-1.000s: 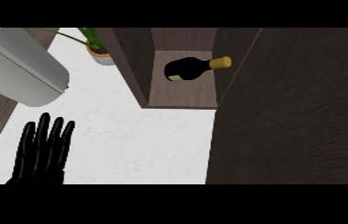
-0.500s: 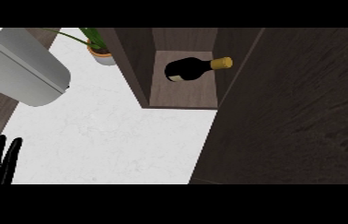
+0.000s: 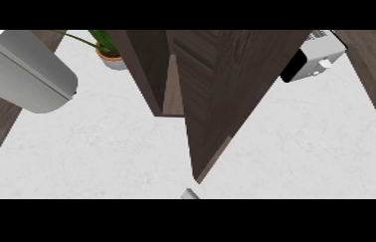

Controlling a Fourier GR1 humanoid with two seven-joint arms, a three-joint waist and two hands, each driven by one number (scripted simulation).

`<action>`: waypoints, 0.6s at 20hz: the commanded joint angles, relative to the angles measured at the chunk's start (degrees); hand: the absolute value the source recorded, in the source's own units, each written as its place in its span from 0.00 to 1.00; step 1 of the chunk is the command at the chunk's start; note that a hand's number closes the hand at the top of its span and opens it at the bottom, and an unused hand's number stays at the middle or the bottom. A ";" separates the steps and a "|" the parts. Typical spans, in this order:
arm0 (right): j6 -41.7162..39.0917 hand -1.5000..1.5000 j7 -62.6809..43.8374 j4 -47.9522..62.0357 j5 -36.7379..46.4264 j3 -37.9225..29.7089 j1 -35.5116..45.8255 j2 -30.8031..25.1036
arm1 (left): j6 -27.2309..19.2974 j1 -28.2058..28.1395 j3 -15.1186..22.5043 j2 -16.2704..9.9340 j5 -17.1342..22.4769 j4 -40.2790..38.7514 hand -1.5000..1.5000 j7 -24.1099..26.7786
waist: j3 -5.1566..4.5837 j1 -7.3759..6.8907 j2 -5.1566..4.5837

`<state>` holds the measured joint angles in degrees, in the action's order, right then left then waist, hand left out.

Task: Pick up the wine, place it into the cabinet and close the cabinet

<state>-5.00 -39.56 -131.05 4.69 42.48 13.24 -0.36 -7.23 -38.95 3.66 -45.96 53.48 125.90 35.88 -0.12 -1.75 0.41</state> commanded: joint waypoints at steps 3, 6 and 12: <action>14.31 1.00 -3.18 8.34 0.37 2.41 16.81 0.35 | 7.08 -2.88 -5.61 -0.46 2.30 -1.12 0.00 -1.89 | 0.02 0.14 -0.20; 15.42 1.00 -2.63 15.93 -1.93 -4.26 24.80 0.35 | 9.33 -4.89 -10.05 -0.76 5.50 0.25 0.00 -2.83 | 0.06 -0.49 -0.31; 18.46 1.00 4.65 33.51 -5.97 -8.78 36.08 0.36 | 9.69 -4.13 -12.07 0.29 6.26 1.14 0.00 -6.13 | 0.10 -0.48 -0.59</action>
<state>11.66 -38.40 -107.50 1.41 36.52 42.20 -0.04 2.93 -43.15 -7.10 -46.19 58.98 125.20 32.12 -0.06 -2.16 0.02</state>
